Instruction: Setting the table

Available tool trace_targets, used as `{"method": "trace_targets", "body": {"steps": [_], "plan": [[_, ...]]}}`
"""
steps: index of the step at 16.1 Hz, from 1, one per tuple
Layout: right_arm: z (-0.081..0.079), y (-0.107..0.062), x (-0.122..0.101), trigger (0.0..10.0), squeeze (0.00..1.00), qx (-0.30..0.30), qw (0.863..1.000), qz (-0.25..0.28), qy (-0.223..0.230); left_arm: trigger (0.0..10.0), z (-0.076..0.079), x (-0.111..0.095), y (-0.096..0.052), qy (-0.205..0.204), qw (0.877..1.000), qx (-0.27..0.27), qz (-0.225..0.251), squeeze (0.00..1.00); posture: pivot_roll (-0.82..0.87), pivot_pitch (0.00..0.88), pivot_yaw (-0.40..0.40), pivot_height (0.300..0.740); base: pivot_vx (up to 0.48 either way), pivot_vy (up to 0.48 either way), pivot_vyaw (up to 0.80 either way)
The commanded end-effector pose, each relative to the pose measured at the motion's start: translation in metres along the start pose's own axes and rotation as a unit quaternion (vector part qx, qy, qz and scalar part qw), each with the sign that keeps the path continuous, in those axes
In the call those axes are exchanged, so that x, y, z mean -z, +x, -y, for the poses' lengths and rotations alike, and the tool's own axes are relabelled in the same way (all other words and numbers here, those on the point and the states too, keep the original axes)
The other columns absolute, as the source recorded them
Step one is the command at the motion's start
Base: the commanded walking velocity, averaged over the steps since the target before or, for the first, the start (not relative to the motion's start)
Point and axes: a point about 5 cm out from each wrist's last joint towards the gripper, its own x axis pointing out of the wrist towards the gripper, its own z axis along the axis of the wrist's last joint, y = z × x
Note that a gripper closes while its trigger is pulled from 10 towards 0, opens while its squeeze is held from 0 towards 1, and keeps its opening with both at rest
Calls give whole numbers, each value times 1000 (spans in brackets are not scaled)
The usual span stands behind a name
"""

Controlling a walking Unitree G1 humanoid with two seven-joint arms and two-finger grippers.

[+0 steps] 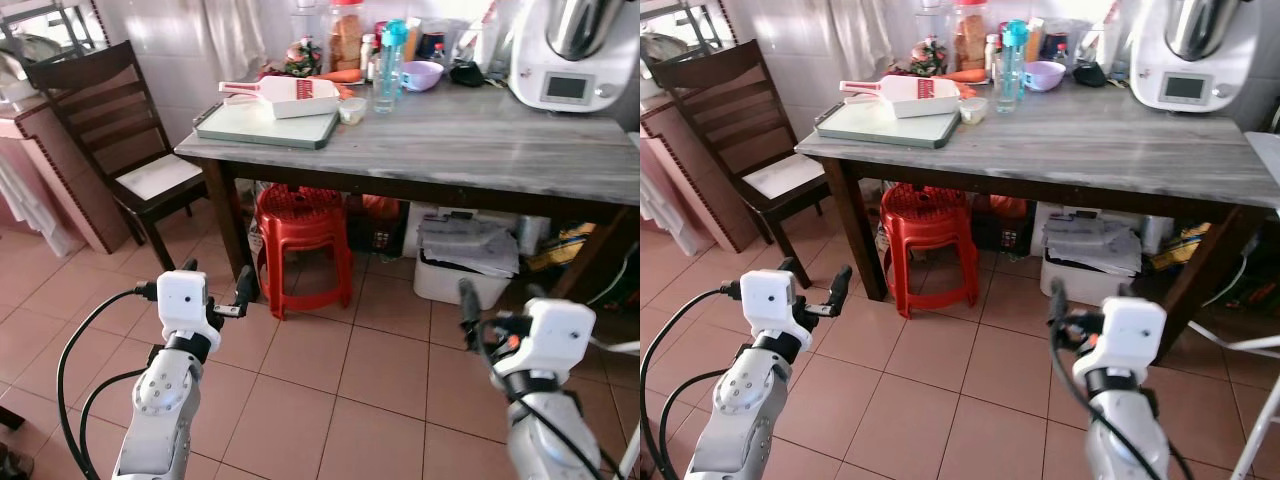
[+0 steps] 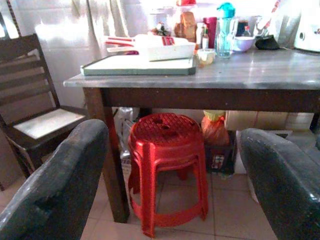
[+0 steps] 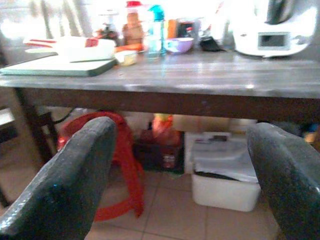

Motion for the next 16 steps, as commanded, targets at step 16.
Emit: {"method": "trace_targets", "body": {"steps": [16], "plan": [[2, -5, 28, 10000, 0, 26, 999, -38, 29, 10000, 20, 2, 3, 67, 995, 72, -1, 0, -7, 0, 24, 740, 0, 0, -209]]}}
